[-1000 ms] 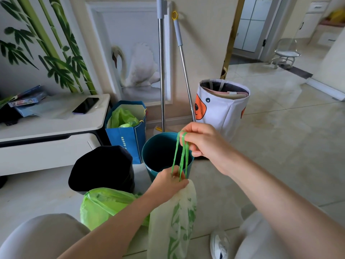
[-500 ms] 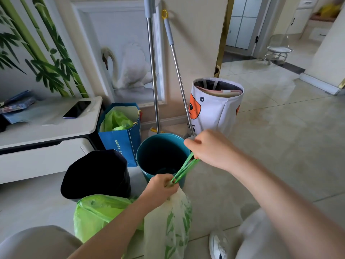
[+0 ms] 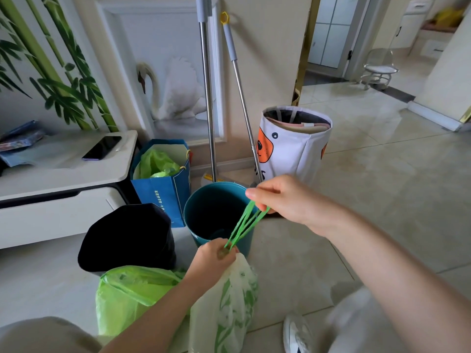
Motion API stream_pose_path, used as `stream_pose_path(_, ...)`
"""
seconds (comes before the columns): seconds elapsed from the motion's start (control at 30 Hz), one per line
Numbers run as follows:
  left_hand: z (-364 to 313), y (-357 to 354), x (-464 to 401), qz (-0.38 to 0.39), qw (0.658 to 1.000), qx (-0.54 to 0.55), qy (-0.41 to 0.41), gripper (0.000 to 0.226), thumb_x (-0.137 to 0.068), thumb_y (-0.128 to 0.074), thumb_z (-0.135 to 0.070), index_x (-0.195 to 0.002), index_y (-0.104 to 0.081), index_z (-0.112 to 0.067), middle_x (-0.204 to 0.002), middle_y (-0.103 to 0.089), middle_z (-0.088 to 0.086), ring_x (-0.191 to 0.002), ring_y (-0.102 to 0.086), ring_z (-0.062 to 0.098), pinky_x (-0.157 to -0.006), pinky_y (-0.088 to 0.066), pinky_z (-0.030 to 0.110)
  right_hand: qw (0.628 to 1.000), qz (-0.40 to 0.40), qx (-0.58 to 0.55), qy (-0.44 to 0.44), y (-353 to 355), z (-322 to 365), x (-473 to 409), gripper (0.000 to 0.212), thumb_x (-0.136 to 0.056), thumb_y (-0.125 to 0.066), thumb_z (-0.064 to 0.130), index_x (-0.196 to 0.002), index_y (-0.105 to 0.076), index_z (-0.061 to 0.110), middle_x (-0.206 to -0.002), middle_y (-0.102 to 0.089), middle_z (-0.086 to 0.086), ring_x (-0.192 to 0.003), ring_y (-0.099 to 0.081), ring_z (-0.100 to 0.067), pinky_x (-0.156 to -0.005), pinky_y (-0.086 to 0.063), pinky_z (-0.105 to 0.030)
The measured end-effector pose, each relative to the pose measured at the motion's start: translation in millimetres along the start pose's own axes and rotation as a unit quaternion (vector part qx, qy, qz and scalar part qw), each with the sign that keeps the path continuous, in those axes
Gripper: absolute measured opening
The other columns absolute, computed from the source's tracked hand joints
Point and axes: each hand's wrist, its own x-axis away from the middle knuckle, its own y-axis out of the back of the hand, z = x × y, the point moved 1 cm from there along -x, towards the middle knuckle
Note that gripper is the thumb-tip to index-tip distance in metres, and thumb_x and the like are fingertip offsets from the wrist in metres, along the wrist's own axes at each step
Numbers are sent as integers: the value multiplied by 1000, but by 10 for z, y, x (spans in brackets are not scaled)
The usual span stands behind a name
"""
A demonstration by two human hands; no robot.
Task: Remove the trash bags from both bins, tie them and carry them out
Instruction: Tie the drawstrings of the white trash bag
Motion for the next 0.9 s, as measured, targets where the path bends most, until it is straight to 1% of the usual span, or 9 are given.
stream_pose_path(0.1, -6, -85, 53, -2, 1000, -19, -15, 18, -91, -52, -31, -85, -61, -17, -77, -66, 7, -67, -59, 20, -64, -47, 33, 993, 0, -121, -3, -70, 41, 1, 43, -77, -55, 55, -51, -57, 20, -66, -47, -7, -69, -46, -20, -85, -49, -50)
stream_pose_path(0.23, 23, -153, 83, -9, 999, 24, -28, 29, -94, -48, -36, -78, -49, -12, -56, -40, 4, -48, -34, 11, -51, -32, 33, 971, -18, -239, -8, -80, 83, 24, 39, -88, -59, 35, -52, -60, 21, -51, -50, 10, -67, -48, -14, -93, -43, -40)
stream_pose_path(0.33, 10, -170, 64, -1, 999, 3, -44, 27, -95, -45, -40, -85, -52, -15, -58, -46, 1, -49, -43, 11, -52, -38, 33, 957, -26, -289, 2, -77, 130, 39, 45, -91, -58, 26, -47, -54, 21, -48, -46, 10, -57, -46, -7, -89, -41, -34)
stream_pose_path(0.43, 15, -151, 33, 1, 999, -14, -42, 24, -97, -42, -41, -91, -53, -20, -68, -59, -1, -61, -58, 11, -63, -47, 30, 960, 4, -274, 50, -114, 206, 52, 42, -86, -57, 29, -49, -40, 18, -53, -36, 6, -61, -35, -15, -81, -33, -32)
stream_pose_path(0.5, 44, -128, 42, 11, 999, -26, -30, 23, -97, -41, -41, -95, -53, -22, -71, -60, -4, -64, -58, 7, -66, -46, 26, 974, 27, -218, 54, -141, 217, 49, 31, -80, -59, 27, -53, -46, 18, -58, -38, 2, -66, -35, -17, -75, -30, -32)
stream_pose_path(0.57, 86, -114, 74, 26, 999, -22, -11, 20, -97, -43, -40, -97, -54, -23, -76, -58, -7, -67, -55, 4, -66, -44, 22, 988, 44, -145, 39, -170, 203, 45, 17, -74, -60, 21, -60, -50, 19, -62, -42, 3, -65, -39, -12, -66, -32, -24)
stream_pose_path(0.67, 107, -95, 113, 43, 999, 17, 7, 14, -91, -54, -41, -102, -55, -32, -89, -61, -10, -80, -56, 1, -74, -44, 23, 998, -3, -41, 48, -211, 133, 11, 28, -76, -55, 1, -63, -38, 19, -60, -33, 4, -53, -30, -9, -48, -27, -15)
stream_pose_path(0.8, -65, 31, 69, 62, 997, 45, -20, 27, -84, -62, -47, -110, -56, -43, -107, -64, -23, -102, -54, -13, -87, -43, 17, 994, -91, -20, 59, -171, 18, -107, 38, -79, -47, -7, -59, -29, 20, -58, -24, 6, -52, -22, -9, -50, -21, -23)
stream_pose_path(0.9, -203, 196, 15, 67, 995, 63, -29, 21, -90, -59, -38, -110, -63, -37, -107, -67, -20, -102, -58, -9, -94, -45, 22, 991, -103, 9, 84, -159, -8, -158, 35, -79, -46, -10, -61, -31, 16, -60, -25, 7, -55, -26, -11, -56, -24, -28)
